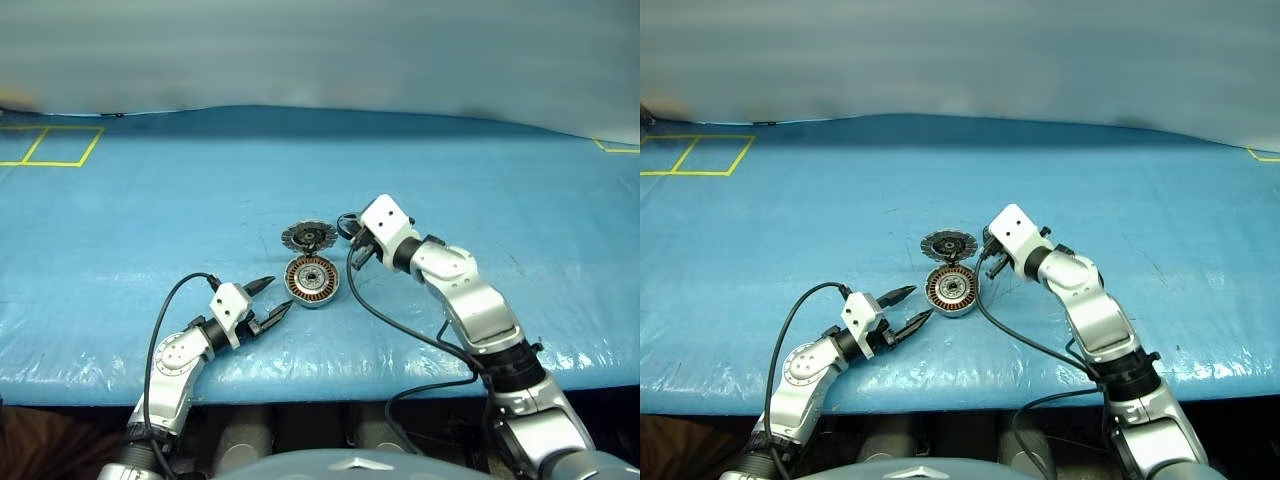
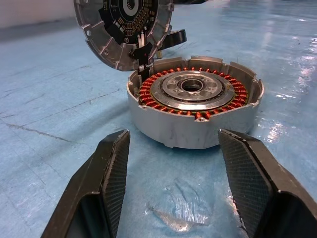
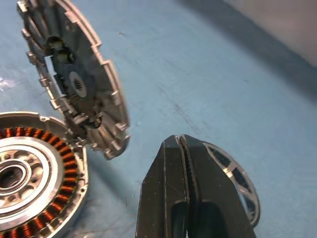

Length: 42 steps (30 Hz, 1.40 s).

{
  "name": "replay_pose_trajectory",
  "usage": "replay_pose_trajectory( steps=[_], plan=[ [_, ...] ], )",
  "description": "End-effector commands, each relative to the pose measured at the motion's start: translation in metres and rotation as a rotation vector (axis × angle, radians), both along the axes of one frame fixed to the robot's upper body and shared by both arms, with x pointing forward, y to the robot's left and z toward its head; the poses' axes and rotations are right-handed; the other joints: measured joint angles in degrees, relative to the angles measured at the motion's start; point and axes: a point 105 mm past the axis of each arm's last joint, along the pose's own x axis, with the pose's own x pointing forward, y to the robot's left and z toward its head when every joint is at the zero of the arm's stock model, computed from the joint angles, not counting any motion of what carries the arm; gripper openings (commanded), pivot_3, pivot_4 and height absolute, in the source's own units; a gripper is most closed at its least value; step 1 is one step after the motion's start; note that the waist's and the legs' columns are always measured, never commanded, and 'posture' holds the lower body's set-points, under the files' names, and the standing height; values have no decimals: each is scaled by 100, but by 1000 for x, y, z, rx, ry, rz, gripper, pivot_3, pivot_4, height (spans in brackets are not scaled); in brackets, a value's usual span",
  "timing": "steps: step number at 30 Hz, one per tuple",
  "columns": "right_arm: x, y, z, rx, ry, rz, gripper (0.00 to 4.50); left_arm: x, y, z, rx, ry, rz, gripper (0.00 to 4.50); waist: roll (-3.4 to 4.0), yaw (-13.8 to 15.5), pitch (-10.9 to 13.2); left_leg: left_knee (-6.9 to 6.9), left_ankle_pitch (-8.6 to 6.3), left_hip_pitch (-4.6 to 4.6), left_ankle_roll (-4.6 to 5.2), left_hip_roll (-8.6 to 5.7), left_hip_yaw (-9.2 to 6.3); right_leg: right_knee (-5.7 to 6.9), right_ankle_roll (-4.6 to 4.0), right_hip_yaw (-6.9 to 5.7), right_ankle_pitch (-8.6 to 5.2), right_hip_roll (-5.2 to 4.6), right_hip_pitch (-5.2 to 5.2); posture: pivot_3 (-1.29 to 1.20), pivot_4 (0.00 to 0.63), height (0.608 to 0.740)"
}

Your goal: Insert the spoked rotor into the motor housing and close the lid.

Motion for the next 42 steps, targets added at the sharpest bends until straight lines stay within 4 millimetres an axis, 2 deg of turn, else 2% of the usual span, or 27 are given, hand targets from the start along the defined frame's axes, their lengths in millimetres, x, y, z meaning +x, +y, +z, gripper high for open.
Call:
replay_pose_trajectory(
  steps=[1, 6, 10, 14, 20, 38, 42],
  plan=[
    [15, -5, 20, -1, -68, -7, 40, 0, -3, 6, -11, -39, -4, 3014, 0, 6, 0, -2, 0, 0, 0, 0, -2, 0, 0, -1, 0, 1, 0, 0, 150, 740],
    [34, -9, 24, 13, -54, -13, 40, -3, -3, 4, -22, -36, 15, 3014, 0, 8, 0, -9, 0, -2, 0, -8, 5, -1, -3, 1, 0, 0, 1, 0, 150, 740],
    [41, -9, 19, -18, -15, 15, 40, -2, 0, 4, -17, -40, 29, 3014, 1, 9, 1, -9, 0, -1, 0, -10, 11, -1, -3, 0, 0, 0, 3, 0, 150, 740],
    [48, -9, 13, -74, -7, 28, 873, -2, 2, 4, -13, -42, 34, 3014, 1, 4, 1, -8, 0, 0, 1, -10, 13, 0, -2, 1, 1, -1, 4, 0, 150, 740],
    [55, -18, 1, -133, 35, -7, 873, -3, 2, 3, -12, -40, 39, 3014, 2, 2, 1, -9, 0, 0, 1, -10, 17, 1, -2, 1, 1, -1, 3, 0, 150, 740],
    [33, -41, -37, -128, 157, -97, 873, -4, 1, -1, -5, -32, 38, 3014, 3, 4, 1, -7, 0, 6, 0, -10, 23, 4, -2, 4, 1, -2, 6, 0, 150, 740],
    [33, -42, -37, -104, 162, -115, 873, -3, 1, 0, -1, -36, 37, 3014, 3, 6, 1, -2, 0, 8, 0, -9, 23, 3, -1, 4, 1, -2, 11, 0, 150, 740]
  ],
)
